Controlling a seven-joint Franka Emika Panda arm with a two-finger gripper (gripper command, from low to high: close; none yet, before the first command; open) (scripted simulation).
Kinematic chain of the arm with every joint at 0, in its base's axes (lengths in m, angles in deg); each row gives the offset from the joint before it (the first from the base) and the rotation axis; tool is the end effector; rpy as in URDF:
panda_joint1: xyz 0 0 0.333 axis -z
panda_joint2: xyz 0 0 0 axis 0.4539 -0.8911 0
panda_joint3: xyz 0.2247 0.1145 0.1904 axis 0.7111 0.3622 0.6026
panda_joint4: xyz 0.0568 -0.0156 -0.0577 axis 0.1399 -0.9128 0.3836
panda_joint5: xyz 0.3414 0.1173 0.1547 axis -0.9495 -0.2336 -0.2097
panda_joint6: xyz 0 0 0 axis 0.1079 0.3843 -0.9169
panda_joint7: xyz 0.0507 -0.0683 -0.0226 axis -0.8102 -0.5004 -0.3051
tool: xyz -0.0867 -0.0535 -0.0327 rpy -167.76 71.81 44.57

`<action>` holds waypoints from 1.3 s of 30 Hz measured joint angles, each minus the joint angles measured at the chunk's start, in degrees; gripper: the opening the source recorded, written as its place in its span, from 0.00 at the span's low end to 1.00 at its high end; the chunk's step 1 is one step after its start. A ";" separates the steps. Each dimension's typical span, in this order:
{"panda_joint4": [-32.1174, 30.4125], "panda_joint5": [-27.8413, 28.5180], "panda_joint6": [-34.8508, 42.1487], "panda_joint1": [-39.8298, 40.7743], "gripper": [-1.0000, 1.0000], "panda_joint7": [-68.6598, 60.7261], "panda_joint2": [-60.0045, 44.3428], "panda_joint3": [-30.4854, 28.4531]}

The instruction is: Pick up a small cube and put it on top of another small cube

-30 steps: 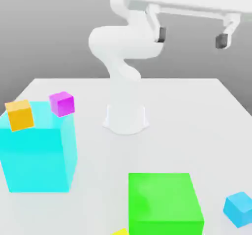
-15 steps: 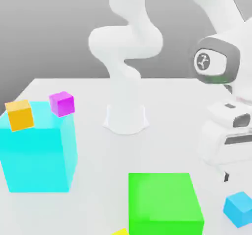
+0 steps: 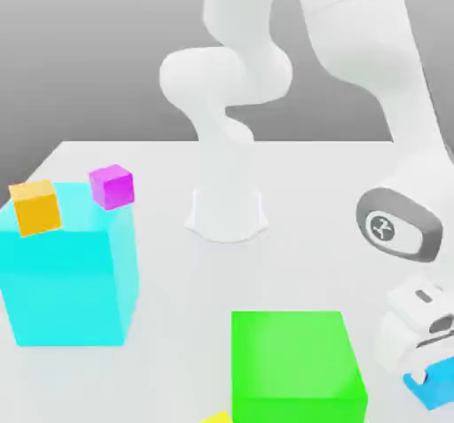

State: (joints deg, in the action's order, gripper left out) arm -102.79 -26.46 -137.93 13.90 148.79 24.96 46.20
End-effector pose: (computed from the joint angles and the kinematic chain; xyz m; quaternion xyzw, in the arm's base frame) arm 0.4419 0.2855 0.1492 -0.9793 0.2025 -0.0003 0.0013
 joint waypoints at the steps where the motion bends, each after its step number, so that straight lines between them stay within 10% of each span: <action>1: -0.42 -1.19 1.29 0.75 0.00 -0.87 1.75 1.00; 33: -20.51 -14.93 44.05 35.42 0.00 19.03 66.58 -22.38; 38: -27.32 -15.49 37.67 37.51 0.00 20.11 67.45 -24.15; 39: -28.53 -15.44 35.95 37.63 1.00 20.10 66.95 -24.24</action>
State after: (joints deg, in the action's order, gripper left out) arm -131.32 -41.89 -101.98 51.53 168.89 91.91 21.97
